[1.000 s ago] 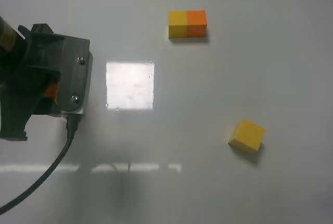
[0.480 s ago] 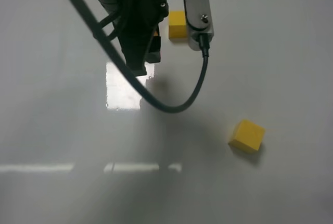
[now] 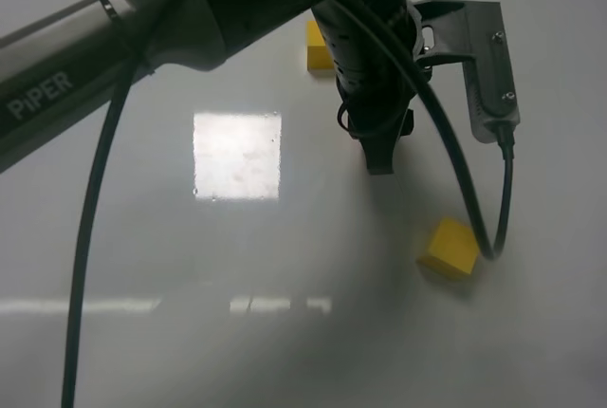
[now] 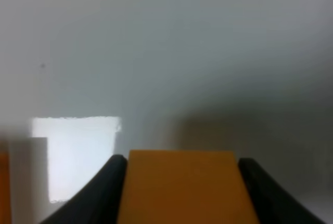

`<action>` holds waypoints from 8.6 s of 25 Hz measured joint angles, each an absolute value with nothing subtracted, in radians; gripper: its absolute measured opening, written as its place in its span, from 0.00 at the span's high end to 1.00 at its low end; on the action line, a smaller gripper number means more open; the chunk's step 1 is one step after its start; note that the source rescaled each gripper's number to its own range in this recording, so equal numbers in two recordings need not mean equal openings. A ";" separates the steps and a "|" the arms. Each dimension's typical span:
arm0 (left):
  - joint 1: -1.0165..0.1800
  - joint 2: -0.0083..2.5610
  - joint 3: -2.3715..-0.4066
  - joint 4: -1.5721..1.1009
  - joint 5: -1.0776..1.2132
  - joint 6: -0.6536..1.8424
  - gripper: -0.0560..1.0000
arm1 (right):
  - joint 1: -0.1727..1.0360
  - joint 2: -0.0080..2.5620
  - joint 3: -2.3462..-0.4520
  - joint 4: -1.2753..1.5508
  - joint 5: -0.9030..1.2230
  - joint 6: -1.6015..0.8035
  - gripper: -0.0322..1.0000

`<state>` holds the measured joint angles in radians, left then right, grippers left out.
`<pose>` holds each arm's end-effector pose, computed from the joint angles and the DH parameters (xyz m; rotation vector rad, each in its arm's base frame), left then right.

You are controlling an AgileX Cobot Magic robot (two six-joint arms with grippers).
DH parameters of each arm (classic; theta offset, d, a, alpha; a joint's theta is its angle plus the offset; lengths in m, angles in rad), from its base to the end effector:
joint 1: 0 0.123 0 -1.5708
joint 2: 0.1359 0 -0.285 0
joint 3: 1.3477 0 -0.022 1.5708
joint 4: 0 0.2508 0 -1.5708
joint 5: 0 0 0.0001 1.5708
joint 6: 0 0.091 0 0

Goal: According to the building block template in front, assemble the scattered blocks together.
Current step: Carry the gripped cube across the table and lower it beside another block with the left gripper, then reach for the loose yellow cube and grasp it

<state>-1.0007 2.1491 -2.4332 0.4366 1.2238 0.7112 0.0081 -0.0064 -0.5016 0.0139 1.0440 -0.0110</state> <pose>0.2838 -0.3755 0.3887 1.7658 1.5416 0.4226 -0.0053 0.0011 0.2791 -0.0199 2.0195 0.0147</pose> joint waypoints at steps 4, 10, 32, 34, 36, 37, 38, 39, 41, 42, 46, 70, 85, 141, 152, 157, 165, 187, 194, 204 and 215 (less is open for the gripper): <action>-1.000 2.158 -2.433 0.438 1.224 0.707 0.91 | 0.008 -0.006 -0.502 0.014 1.044 -0.011 0.43; -0.978 2.177 -2.438 0.437 1.221 0.687 0.91 | 0.008 -0.006 -0.502 0.014 1.044 -0.011 0.43; -0.963 2.183 -2.441 0.423 1.198 0.654 0.24 | 0.008 -0.006 -0.502 0.014 1.044 -0.011 0.43; -0.963 2.181 -2.441 0.420 1.198 0.654 0.23 | 0.008 -0.006 -0.502 0.014 1.044 -0.011 0.43; -0.963 2.173 -2.441 0.415 1.198 0.654 0.22 | 0.008 -0.006 -0.502 0.014 1.044 -0.011 0.43; -0.963 2.165 -2.441 0.414 1.198 0.654 0.22 | 0.008 -0.006 -0.502 0.014 1.044 -0.011 0.43; -0.963 2.156 -2.441 0.411 1.198 0.654 0.22 | 0.008 -0.006 -0.502 0.014 1.044 -0.011 0.43; -0.963 2.143 -2.441 0.410 1.198 0.654 0.22 | 0.008 -0.006 -0.502 0.014 1.044 -0.011 0.43; -0.964 2.110 -2.441 0.408 1.207 0.654 0.22 | 0.008 -0.006 -0.502 0.014 1.044 -0.011 0.43; -0.969 2.097 -2.441 0.408 1.209 0.654 0.22 | 0.008 -0.006 -0.502 0.014 1.044 -0.011 0.43; -0.987 2.040 -2.441 0.394 1.211 0.654 0.22 | 0.008 -0.006 -0.502 0.014 1.044 -0.011 0.43; -0.453 1.435 -1.817 0.333 0.986 0.000 0.22 | 0.008 -0.006 -0.502 0.014 1.044 -0.011 0.43; -0.040 0.819 -1.216 0.329 0.972 -0.223 0.22 | 0.008 -0.006 -0.502 0.014 1.044 -0.011 0.43; 0.148 -0.005 -0.497 0.049 1.034 -0.054 0.22 | 0.008 -0.006 -0.502 0.014 1.044 -0.011 0.43; 0.148 -0.005 -0.497 0.050 1.034 -0.054 0.22 | 0.008 -0.006 -0.502 0.014 1.044 -0.011 0.43; 0.148 -0.005 -0.497 0.050 1.034 -0.054 0.22 | 0.008 -0.006 -0.502 0.014 1.044 -0.010 0.43; 0.148 -0.005 -0.497 0.050 1.034 -0.054 0.22 | 0.008 -0.006 -0.502 0.006 1.044 0.000 0.43; 0.148 -0.005 -0.497 0.050 1.034 -0.054 0.22 | 0.194 0.791 -0.970 0.243 0.966 -0.676 0.42; 0.148 -0.005 -0.497 0.050 1.034 -0.054 0.22 | 0.263 0.908 -1.012 0.207 0.957 -0.704 0.18; 0.148 -0.005 -0.497 0.050 1.035 -0.054 0.22 | 0.671 0.979 -1.081 -0.134 0.983 -0.463 0.16; 0.148 -0.005 -0.497 0.050 1.035 -0.054 0.22 | 0.802 1.130 -1.081 -0.314 0.977 -0.211 0.00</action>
